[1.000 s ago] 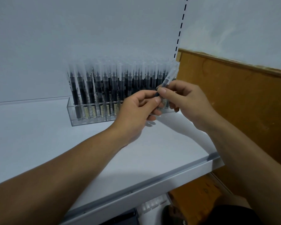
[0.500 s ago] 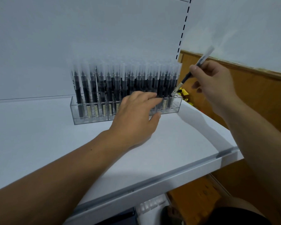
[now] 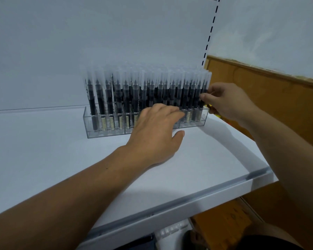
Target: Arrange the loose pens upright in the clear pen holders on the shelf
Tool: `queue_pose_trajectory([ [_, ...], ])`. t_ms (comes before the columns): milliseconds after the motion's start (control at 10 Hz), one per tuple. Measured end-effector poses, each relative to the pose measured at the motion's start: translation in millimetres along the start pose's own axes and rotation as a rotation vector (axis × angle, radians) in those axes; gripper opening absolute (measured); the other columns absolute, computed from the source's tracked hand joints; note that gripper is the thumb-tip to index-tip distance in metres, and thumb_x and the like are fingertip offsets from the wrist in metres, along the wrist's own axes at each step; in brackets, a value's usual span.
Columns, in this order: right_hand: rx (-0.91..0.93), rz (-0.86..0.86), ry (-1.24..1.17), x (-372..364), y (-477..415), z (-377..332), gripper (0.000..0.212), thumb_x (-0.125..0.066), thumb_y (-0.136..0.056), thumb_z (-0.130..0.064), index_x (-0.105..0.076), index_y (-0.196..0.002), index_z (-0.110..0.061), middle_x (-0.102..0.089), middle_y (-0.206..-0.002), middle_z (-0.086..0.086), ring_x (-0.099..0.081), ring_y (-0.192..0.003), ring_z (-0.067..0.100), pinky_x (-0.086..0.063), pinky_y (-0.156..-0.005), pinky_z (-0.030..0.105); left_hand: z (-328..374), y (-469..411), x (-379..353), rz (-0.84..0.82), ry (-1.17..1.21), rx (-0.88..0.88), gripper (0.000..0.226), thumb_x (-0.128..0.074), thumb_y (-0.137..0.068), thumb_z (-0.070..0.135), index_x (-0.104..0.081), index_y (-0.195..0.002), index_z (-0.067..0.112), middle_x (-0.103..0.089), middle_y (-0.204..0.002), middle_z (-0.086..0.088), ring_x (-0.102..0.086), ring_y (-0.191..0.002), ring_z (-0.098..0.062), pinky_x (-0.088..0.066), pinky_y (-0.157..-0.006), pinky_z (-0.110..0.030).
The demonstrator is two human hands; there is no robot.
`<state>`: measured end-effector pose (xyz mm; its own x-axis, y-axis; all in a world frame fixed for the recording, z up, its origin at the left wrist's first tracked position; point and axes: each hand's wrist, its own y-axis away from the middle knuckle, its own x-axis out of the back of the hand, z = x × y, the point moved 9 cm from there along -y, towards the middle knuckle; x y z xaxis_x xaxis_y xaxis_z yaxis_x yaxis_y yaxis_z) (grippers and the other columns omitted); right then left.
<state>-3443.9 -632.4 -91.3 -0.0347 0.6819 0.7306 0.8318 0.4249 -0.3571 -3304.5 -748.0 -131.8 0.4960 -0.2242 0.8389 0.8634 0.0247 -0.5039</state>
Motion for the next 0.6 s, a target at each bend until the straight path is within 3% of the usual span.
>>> queue_pose_trajectory([
  [100, -0.004, 0.022, -0.012, -3.6, -1.0, 4.8, 0.025, -0.061, -0.093, -0.036, -0.065, -0.095, -0.011, -0.064, -0.080, -0.003, -0.060, -0.060, 0.005, -0.051, -0.061, 0.028, -1.2, -0.1, -1.0, -0.002, -0.005, -0.003, 0.051, -0.047, -0.096, 0.042, -0.039, -0.144, 0.029, -0.035, -0.149, 0.014, -0.021, -0.137, -0.009, -0.007, -0.108, -0.027],
  [300, -0.005, 0.097, -0.101, -7.7, 4.7, 12.8, 0.024, -0.062, -0.093, -0.037, -0.065, -0.095, -0.013, -0.065, -0.082, -0.003, -0.062, -0.062, 0.010, -0.052, -0.063, 0.034, -0.6, 0.8, -4.1, -0.022, 0.006, -0.005, 0.050, -0.047, -0.096, 0.043, -0.040, -0.144, 0.031, -0.033, -0.150, 0.014, -0.019, -0.138, -0.008, -0.006, -0.111, -0.028],
  [400, 0.001, 0.075, -0.152, -7.1, 10.7, 12.9, 0.021, -0.063, -0.093, -0.034, -0.067, -0.093, -0.013, -0.067, -0.085, -0.001, -0.061, -0.063, 0.009, -0.049, -0.060, 0.028, 1.5, 4.6, -4.7, -0.060, 0.025, -0.012, 0.047, -0.049, -0.096, 0.042, -0.043, -0.141, 0.033, -0.031, -0.151, 0.015, -0.017, -0.139, -0.007, -0.004, -0.113, -0.029],
  [500, -0.033, 0.046, -0.210, -2.3, 14.5, 16.9, 0.022, -0.064, -0.092, -0.032, -0.070, -0.104, -0.015, -0.069, -0.094, 0.000, -0.061, -0.070, 0.009, -0.047, -0.060, 0.023, 7.5, 10.7, 14.3, -0.034, 0.105, -0.036, 0.040, -0.050, -0.096, 0.040, -0.051, -0.135, 0.034, -0.041, -0.145, 0.019, -0.027, -0.135, -0.002, -0.017, -0.114, -0.030],
  [600, -0.035, 0.184, -0.344, 25.0, 32.8, 16.5, 0.021, -0.065, -0.092, -0.028, -0.070, -0.110, -0.019, -0.070, -0.097, 0.001, -0.062, -0.065, 0.008, -0.047, -0.061, 0.026, -3.1, 23.6, 68.1, 0.188, 0.242, -0.028, 0.031, -0.055, -0.094, 0.033, -0.062, -0.124, 0.028, -0.060, -0.126, 0.015, -0.049, -0.120, -0.002, -0.037, -0.105, -0.028],
])
